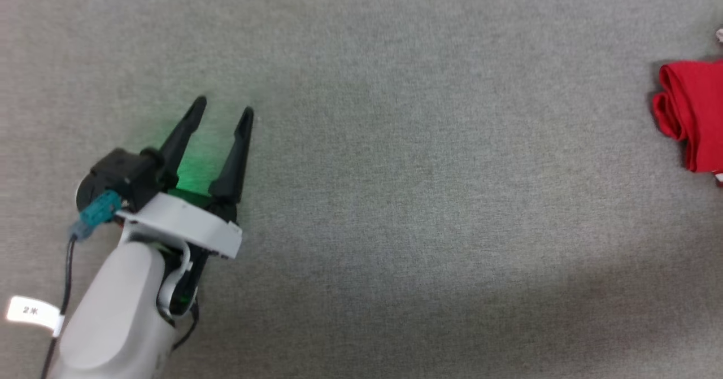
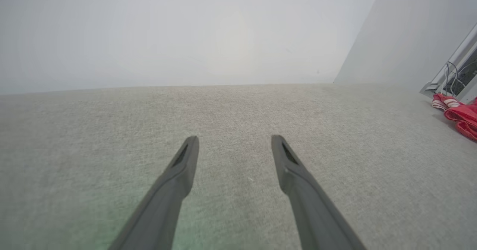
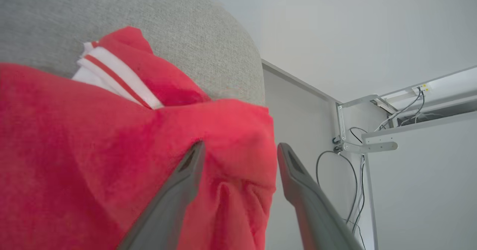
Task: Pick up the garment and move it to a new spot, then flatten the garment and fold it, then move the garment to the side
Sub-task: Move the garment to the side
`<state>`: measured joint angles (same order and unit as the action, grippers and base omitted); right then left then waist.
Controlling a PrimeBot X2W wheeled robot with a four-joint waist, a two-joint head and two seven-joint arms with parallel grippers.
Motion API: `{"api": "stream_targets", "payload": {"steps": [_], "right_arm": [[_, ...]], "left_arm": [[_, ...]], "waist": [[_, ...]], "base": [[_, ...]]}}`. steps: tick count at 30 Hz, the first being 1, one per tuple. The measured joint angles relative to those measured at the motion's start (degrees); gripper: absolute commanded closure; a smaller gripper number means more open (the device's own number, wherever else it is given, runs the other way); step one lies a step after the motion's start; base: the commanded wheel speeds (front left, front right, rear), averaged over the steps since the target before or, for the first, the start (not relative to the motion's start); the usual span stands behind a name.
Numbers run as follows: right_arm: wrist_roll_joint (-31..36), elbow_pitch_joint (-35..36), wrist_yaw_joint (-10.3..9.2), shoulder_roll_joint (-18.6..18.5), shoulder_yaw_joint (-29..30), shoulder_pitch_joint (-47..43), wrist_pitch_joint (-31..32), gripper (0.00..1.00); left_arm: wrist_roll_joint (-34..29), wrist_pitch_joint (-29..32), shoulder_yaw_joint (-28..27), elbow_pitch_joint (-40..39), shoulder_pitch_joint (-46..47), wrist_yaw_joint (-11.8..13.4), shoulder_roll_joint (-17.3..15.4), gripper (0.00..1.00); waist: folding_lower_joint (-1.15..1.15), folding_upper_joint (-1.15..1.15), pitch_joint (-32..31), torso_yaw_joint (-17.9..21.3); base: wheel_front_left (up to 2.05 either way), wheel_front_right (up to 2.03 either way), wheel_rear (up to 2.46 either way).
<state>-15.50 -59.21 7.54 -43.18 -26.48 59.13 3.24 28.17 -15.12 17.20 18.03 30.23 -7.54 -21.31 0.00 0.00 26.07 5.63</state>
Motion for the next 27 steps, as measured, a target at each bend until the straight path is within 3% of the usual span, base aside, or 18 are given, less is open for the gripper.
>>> {"api": "stream_targets", "payload": {"steps": [7, 17, 27], "right_arm": [[-3.2, -1.6, 0.0, 0.6, 0.8, -0.7, -3.9, 0.0], [-8.9, -2.7, 0.0, 7.4, 3.4, -8.3, -12.8, 0.0], [-10.9, 4.9, 0.0, 12.8, 2.6, -17.5, -17.9, 0.0]], "left_arm": [[1.5, 0.0, -2.4, -0.3, -3.7, 0.0, -0.3, 0.0], [2.1, 0.0, -7.0, -0.7, -11.9, 0.0, -0.5, 0.0], [-0.4, 0.0, -14.0, -2.1, -20.6, 0.0, 0.6, 0.0]], "waist": [[0.0, 0.0, -4.1, -1.0], [0.0, 0.0, -12.0, -3.3], [0.0, 0.0, -19.7, -5.2]], "base": [[0.0, 0.0, 0.0], [0.0, 0.0, 0.0], [0.0, 0.0, 0.0]]}}
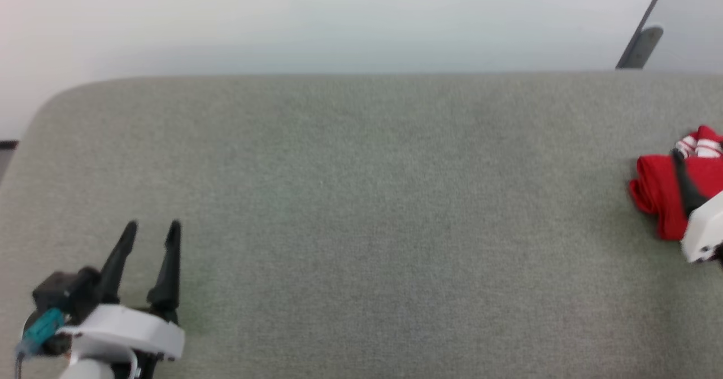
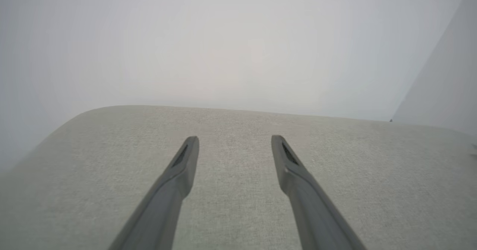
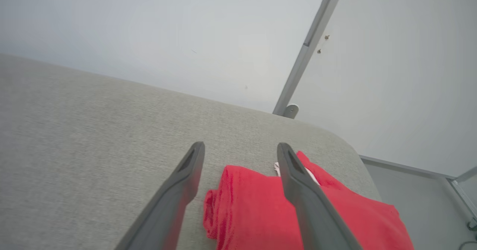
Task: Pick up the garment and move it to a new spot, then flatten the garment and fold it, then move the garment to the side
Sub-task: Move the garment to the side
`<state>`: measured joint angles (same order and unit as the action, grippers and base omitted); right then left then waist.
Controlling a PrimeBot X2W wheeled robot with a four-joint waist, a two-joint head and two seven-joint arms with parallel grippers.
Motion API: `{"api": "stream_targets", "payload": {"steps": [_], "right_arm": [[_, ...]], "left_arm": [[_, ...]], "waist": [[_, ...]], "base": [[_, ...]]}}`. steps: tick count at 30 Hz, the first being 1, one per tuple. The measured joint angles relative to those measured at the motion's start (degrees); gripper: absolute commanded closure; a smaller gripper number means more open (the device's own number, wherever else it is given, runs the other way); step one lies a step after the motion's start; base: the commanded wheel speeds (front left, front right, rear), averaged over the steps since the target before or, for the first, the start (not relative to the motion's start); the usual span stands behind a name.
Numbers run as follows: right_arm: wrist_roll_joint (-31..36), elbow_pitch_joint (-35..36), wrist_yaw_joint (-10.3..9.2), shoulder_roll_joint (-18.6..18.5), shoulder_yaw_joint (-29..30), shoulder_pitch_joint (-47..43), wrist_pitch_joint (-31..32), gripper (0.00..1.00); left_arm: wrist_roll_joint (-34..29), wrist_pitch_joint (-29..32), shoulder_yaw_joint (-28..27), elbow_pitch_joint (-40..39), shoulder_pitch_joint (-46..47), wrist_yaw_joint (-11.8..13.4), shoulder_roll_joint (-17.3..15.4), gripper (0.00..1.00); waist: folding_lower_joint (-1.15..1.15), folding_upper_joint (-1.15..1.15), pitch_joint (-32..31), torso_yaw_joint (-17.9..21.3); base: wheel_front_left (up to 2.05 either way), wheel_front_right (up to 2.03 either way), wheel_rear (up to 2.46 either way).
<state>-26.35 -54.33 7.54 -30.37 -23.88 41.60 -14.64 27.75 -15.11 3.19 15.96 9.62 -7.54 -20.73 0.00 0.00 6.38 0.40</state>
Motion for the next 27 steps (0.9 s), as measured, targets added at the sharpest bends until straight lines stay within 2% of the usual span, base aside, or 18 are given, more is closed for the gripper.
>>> {"api": "stream_targets", "payload": {"steps": [7, 17, 27], "right_arm": [[3.0, 10.3, 0.0, 3.4, 5.9, -8.9, -0.3, 0.0], [12.9, 25.6, -0.01, 10.9, 17.5, -24.9, -0.3, 0.0], [18.5, 34.2, 0.0, 17.3, 22.3, -34.8, -0.3, 0.0]], "left_arm": [[-1.8, 0.0, -2.9, -0.5, -4.6, 0.0, 0.8, 0.0], [-3.0, 0.0, -4.7, -2.5, -9.8, 0.0, 1.4, 0.0], [-3.0, 0.0, -4.9, -2.4, -11.5, 0.0, 1.5, 0.0]], "waist": [[0.0, 0.0, -4.0, -0.9], [0.0, 0.0, -7.3, -1.5], [0.0, 0.0, -8.2, -1.5]], "base": [[0.0, 0.0, 0.0], [0.0, 0.0, 0.0], [0.0, 0.0, 0.0]]}}
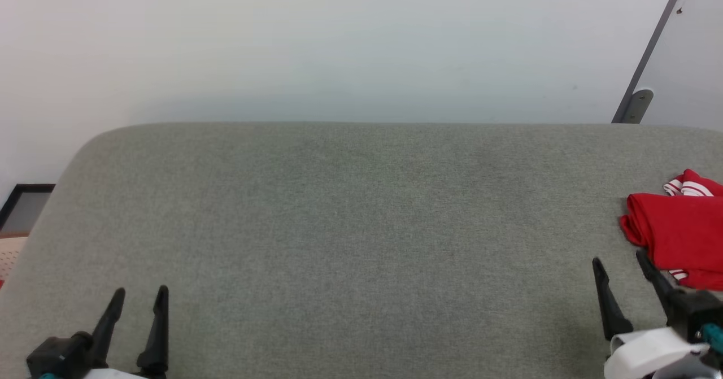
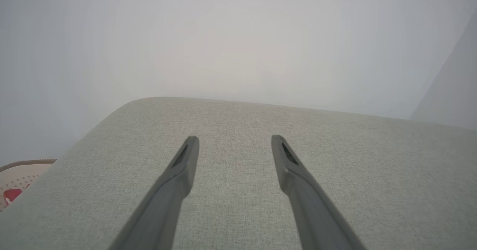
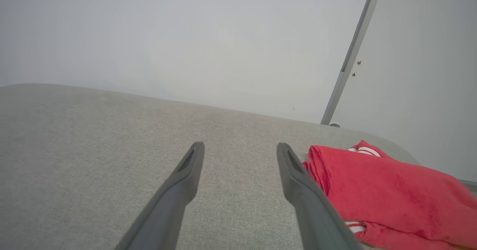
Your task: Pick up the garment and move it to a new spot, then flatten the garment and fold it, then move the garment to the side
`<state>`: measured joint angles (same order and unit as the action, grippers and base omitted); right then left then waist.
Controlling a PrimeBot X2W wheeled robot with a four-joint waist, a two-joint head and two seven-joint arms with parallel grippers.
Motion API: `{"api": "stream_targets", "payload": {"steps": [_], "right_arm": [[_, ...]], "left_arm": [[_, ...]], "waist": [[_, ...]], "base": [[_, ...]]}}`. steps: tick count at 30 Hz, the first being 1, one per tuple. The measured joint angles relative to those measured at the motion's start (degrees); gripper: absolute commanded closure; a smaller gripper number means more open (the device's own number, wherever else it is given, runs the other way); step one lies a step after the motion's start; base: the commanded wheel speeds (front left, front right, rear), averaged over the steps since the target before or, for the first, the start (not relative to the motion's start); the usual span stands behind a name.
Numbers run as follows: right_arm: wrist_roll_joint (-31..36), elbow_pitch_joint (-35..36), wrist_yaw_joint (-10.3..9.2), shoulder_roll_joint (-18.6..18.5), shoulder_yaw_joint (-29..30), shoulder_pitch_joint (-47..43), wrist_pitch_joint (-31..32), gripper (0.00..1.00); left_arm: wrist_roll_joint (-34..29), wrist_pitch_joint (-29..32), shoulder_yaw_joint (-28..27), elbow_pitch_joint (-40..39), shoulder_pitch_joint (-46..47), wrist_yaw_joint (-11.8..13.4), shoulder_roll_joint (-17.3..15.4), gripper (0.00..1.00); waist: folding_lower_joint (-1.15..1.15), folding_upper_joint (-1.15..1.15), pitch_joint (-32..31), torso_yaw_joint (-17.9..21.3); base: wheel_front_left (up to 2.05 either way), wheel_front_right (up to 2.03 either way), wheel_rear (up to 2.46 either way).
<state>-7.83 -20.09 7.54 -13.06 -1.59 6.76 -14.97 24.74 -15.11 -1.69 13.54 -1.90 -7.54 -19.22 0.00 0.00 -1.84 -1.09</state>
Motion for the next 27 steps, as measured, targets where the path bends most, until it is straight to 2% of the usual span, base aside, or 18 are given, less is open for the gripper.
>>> {"api": "stream_targets", "payload": {"steps": [7, 27], "right_arm": [[2.0, 4.4, 0.0, 3.4, 1.6, -4.5, 0.0, 0.0], [2.3, 6.9, -0.01, 4.9, 1.5, -7.1, 0.0, 0.0]], "left_arm": [[0.0, 0.0, -0.2, 0.3, -0.7, 0.0, 0.0, 0.0], [0.5, 0.0, 0.6, 0.9, -1.4, 0.0, 0.0, 0.0]], "waist": [[0.0, 0.0, -0.2, 0.2], [0.0, 0.0, -0.3, 0.6]], "base": [[0.0, 0.0, 0.0], [0.0, 0.0, 0.0]]}}
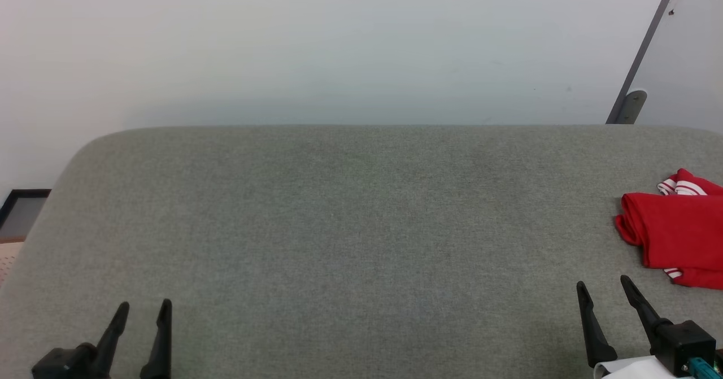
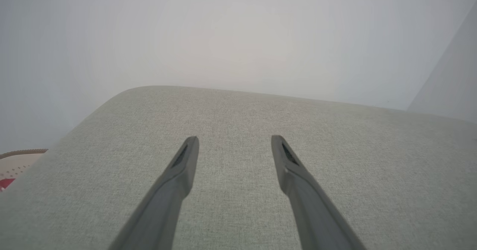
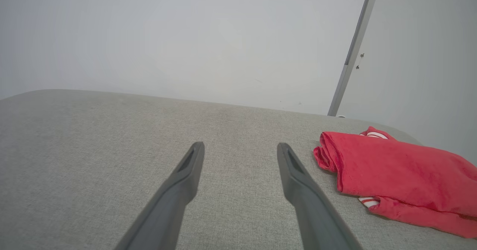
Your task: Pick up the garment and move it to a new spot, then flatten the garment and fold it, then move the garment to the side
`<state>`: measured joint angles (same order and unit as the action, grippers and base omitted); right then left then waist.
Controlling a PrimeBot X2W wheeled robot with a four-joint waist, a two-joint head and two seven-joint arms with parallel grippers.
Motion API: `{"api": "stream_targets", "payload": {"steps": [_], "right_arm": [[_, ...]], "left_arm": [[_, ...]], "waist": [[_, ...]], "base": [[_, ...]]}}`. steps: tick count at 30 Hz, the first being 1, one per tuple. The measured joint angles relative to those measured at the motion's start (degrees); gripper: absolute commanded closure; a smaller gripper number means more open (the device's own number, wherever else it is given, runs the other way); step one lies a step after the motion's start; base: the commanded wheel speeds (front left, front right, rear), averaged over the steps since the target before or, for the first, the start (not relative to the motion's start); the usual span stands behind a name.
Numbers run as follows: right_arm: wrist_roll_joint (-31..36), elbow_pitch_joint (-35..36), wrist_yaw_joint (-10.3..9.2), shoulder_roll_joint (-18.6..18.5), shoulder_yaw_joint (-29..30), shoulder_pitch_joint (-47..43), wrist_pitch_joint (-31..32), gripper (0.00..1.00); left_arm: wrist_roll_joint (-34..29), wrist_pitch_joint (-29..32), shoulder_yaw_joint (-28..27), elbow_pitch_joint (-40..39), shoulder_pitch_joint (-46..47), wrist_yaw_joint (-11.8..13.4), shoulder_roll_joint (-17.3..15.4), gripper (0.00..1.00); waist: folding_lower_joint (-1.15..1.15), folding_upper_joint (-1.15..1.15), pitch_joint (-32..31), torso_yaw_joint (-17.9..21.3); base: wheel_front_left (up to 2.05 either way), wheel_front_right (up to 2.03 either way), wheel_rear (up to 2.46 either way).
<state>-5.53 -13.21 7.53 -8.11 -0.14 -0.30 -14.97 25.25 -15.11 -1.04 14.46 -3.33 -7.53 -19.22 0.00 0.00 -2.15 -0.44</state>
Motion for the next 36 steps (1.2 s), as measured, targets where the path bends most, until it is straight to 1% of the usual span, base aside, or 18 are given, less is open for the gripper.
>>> {"api": "stream_targets", "payload": {"steps": [11, 12, 17, 36], "right_arm": [[0.0, -0.1, 0.01, 0.1, -0.1, 0.0, 0.0, 0.0], [0.0, -0.5, 0.01, 0.2, -0.2, 0.0, 0.0, 1.0], [-0.4, -3.0, 0.01, 0.9, -0.2, -1.6, 0.6, 1.0], [-21.2, -2.8, 0.01, 1.8, 1.3, -0.3, 5.5, 1.0]], "left_arm": [[1.2, 0.0, 0.8, 0.0, -0.1, 0.0, 0.0, 0.0], [1.3, 0.0, 0.8, 0.2, -0.2, 0.0, 0.2, 1.0], [1.8, 0.4, 1.5, 2.5, -1.5, 0.0, 2.6, 1.0], [17.5, 5.5, 0.0, 2.1, 0.5, 0.0, 5.9, 1.0]], "waist": [[0.0, 0.0, -0.1, -0.2], [0.0, 0.0, -0.1, -0.2], [-0.01, 0.0, -0.1, -0.2], [0.0, 0.0, 0.3, -0.1]], "base": [[0.0, 0.0, 0.0], [0.0, 0.0, 0.0], [0.0, 0.0, 0.0], [0.0, 0.0, 0.0]]}}
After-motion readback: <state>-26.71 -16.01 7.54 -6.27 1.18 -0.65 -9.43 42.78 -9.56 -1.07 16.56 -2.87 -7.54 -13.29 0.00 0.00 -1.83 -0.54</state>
